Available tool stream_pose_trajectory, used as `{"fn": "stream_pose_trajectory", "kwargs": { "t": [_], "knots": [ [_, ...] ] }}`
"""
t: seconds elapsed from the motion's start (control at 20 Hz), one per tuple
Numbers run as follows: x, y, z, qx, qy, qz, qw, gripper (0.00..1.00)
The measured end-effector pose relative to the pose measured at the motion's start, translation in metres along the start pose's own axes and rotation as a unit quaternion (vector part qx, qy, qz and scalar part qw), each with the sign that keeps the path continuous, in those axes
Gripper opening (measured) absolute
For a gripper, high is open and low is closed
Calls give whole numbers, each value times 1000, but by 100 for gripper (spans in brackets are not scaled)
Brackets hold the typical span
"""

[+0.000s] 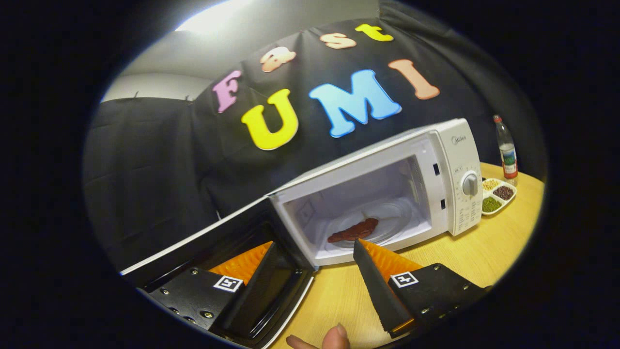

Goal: Open the microwave, put the food inside, and close the microwave door.

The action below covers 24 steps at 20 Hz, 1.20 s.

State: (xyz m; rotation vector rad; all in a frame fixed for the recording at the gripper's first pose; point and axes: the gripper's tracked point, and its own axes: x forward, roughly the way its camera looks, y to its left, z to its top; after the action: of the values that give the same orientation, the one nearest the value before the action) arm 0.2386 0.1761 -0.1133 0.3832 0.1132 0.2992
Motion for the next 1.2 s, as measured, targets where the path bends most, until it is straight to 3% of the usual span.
{"fn": "stream_pose_trajectory", "kwargs": {
  "t": [0.25,0.5,0.65,0.75,0.9,1.0,1.1,1.2],
  "knots": [
    [-76,106,13,-92,-51,118,987,95],
    [-106,190,-15,-128,-62,215,966,95],
    [-110,209,-22,-157,-78,213,961,96],
    [-115,235,-27,-164,-101,241,951,92],
    [-111,255,-54,-183,-78,255,946,90],
    [-93,254,-82,-196,-35,250,948,81],
    [-82,245,-113,-196,15,239,951,60],
    [-63,217,-123,-207,43,191,959,43]
  ]
}}
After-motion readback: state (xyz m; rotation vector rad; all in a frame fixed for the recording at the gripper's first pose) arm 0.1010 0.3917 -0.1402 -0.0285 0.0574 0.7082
